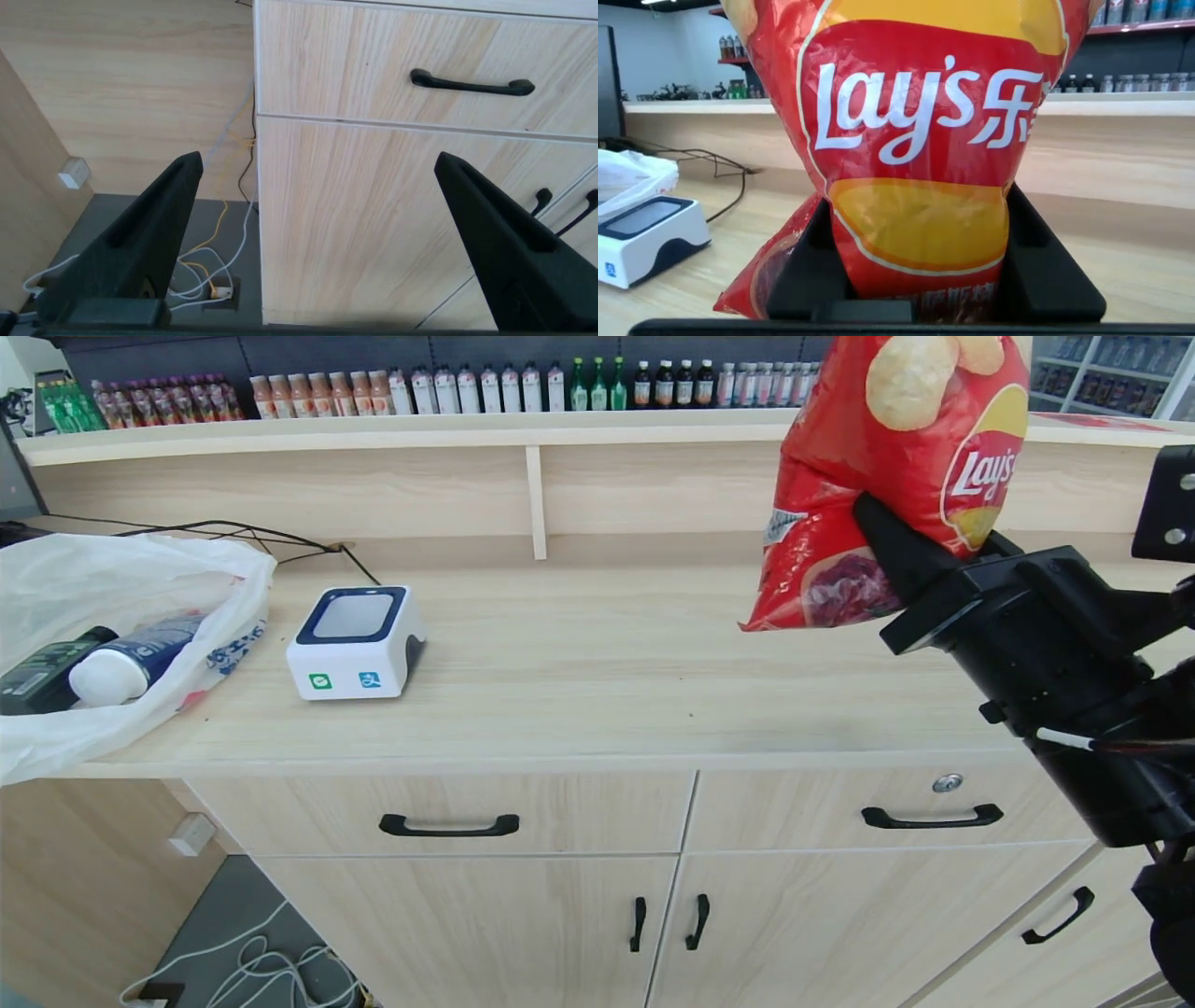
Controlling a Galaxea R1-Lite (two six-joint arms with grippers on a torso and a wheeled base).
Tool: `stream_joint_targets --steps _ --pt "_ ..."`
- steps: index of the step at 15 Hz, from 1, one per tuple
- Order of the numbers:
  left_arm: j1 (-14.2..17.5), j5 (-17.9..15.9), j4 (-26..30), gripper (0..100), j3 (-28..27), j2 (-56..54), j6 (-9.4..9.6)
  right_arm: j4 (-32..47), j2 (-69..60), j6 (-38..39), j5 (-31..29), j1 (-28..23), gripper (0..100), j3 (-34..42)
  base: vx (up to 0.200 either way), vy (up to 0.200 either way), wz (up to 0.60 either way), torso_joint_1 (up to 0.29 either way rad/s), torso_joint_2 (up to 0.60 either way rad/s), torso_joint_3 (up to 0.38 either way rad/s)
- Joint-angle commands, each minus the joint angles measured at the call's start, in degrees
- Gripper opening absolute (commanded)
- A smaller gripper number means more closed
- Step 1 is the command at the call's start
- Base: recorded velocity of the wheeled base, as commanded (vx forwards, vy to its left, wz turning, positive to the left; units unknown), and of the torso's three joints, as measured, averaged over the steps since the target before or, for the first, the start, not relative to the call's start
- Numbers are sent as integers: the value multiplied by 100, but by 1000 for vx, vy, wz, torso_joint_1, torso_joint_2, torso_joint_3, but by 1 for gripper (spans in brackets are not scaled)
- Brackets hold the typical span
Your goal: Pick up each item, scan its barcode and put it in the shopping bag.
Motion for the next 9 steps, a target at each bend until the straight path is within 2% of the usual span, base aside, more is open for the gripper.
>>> stream_joint_targets --steps 1,4,9 --pt "0 1 9 100 0 -2 -4 -6 -34 -2 5 -4 0 77 0 0 0 0 0 0" --pt "0 1 9 100 0 -2 5 -6 -51 7 14 5 0 86 0 0 0 0 0 0" --pt "0 1 9 100 0 -2 -13 -6 -25 7 14 75 0 94 0 200 0 1 2 3"
